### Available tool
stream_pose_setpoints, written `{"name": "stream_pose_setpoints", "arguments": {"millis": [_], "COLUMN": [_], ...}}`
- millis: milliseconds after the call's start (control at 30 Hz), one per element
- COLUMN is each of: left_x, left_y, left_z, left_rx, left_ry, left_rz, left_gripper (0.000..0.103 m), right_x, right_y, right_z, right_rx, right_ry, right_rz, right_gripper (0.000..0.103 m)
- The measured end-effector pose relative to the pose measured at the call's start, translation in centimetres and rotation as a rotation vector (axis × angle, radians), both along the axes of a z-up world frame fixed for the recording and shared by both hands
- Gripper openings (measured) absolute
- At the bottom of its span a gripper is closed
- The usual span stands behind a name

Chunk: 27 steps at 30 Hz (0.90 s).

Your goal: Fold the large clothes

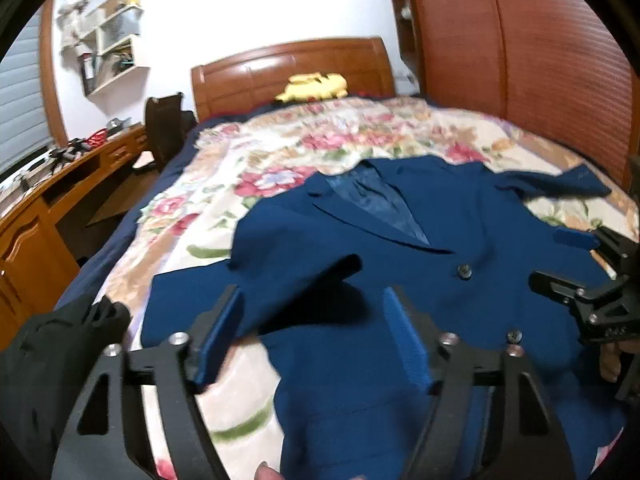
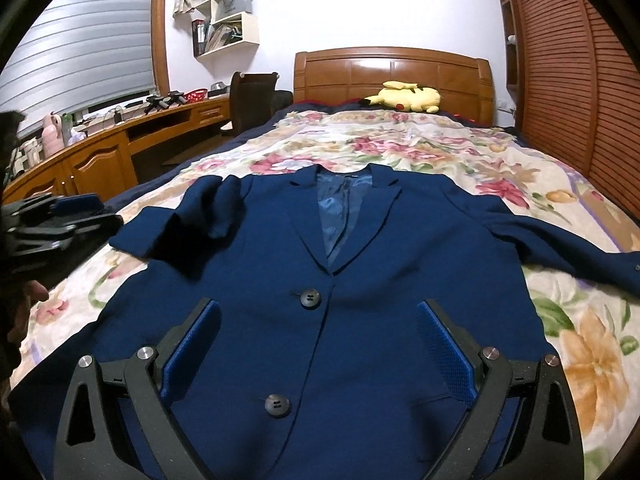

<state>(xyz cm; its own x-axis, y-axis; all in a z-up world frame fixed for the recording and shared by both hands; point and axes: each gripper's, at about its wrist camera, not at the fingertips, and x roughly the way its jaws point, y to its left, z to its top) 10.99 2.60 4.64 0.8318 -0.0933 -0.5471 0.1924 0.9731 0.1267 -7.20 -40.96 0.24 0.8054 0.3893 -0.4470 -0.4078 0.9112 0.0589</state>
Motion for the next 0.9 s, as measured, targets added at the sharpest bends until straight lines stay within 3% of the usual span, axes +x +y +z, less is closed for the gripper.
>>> {"name": "stream_pose_setpoints", "arguments": {"millis": [133, 300, 400, 633, 900], "left_x": [-2.0, -2.8, -2.9, -2.8, -2.9], "left_y": [2.1, 3.3, 4.8, 8.2, 12.3], "left_z": [-0.4, -1.0, -0.9, -1.2, -0.9], "left_rx": [-0.061, -0.019, -0.075, -0.100, -0.131], "left_ry": [-0.014, -0.023, -0.019, -0.012, -0.027], "left_rz": [0.011, 0.029, 0.027, 0.055, 0.117], "left_gripper": [0.081, 0.081, 0.081, 0.081, 0.081], "right_x": [-0.3, -0.4, -0.1, 2.9, 7.2], "right_y": [0.2, 1.4, 3.0, 7.7, 14.2], "right_z": [0.6, 1.4, 1.9, 3.1, 2.8], "right_rx": [-0.002, -0.003, -0.048, -0.152, -0.180], "right_ry": [-0.011, -0.013, -0.024, -0.025, 0.018], "right_rz": [0.022, 0.062, 0.087, 0.186, 0.330], "right_gripper": [0.096, 0.090, 0.085, 0.078, 0.075]}}
